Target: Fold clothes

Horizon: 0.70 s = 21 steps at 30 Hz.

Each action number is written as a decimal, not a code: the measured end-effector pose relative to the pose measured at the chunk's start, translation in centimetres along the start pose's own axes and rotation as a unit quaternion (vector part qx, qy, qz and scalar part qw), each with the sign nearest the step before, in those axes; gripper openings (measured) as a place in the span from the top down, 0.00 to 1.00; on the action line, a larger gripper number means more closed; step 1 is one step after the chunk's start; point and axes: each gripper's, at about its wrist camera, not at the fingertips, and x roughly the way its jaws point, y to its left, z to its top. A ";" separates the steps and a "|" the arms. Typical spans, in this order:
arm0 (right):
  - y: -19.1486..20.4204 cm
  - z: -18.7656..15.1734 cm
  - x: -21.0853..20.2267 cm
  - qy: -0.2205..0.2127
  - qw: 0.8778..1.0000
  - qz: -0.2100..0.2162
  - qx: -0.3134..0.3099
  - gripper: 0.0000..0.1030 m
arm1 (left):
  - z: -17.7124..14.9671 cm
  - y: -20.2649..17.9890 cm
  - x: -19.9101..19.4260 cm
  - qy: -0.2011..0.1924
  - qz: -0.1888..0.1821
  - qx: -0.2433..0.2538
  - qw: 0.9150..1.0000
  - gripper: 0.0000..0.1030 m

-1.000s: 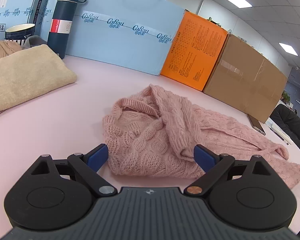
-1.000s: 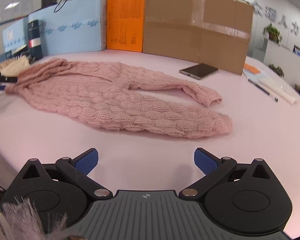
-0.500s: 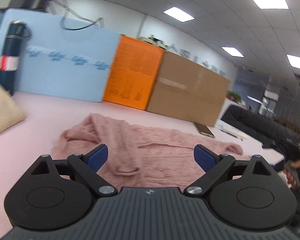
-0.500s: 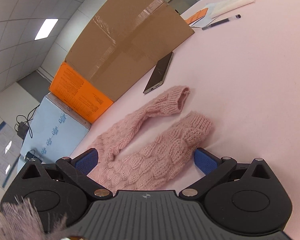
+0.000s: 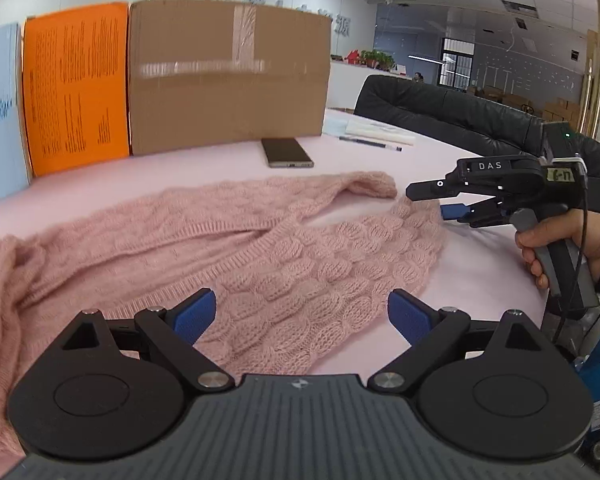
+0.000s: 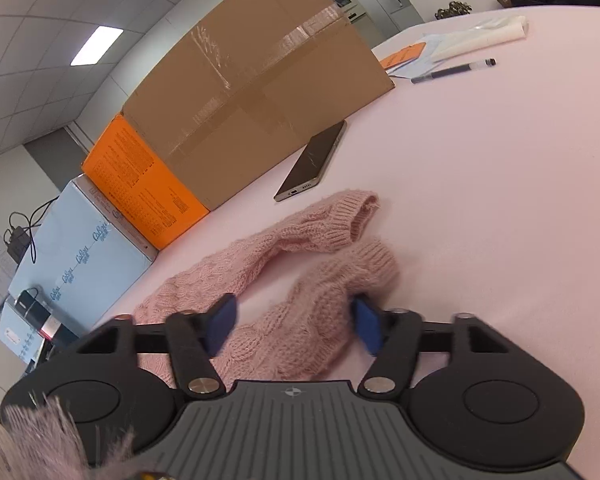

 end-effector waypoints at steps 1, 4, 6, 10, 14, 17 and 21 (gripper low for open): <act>-0.4 0.0 0.2 0.010 1.000 0.007 0.013 0.86 | -0.1 0.2 0.3 0.007 0.000 -0.006 1.000 0.10; 0.0 -0.2 0.2 0.013 1.000 0.019 0.000 0.88 | -0.3 1.3 0.3 0.003 -0.010 -0.032 0.999 0.10; 0.4 -0.4 -0.2 -0.002 1.000 0.028 -0.009 0.88 | -0.2 1.8 0.4 0.007 -0.008 -0.046 0.999 0.10; 0.5 -0.4 -1.2 -0.027 0.997 0.062 0.027 0.88 | 0.2 2.0 1.3 0.034 0.046 -0.035 0.998 0.10; 2.6 -0.5 -0.7 -0.021 0.989 0.128 0.070 0.88 | 0.7 3.0 -0.2 0.011 0.043 -0.049 0.998 0.10; 5.6 -0.9 0.8 0.000 0.983 0.172 0.069 0.88 | 1.2 4.8 -2.2 -0.016 0.070 -0.068 0.995 0.10; 10.0 -1.9 3.7 0.039 0.973 0.222 0.052 0.88 | 1.4 8.7 -4.8 -0.045 0.107 -0.127 0.985 0.10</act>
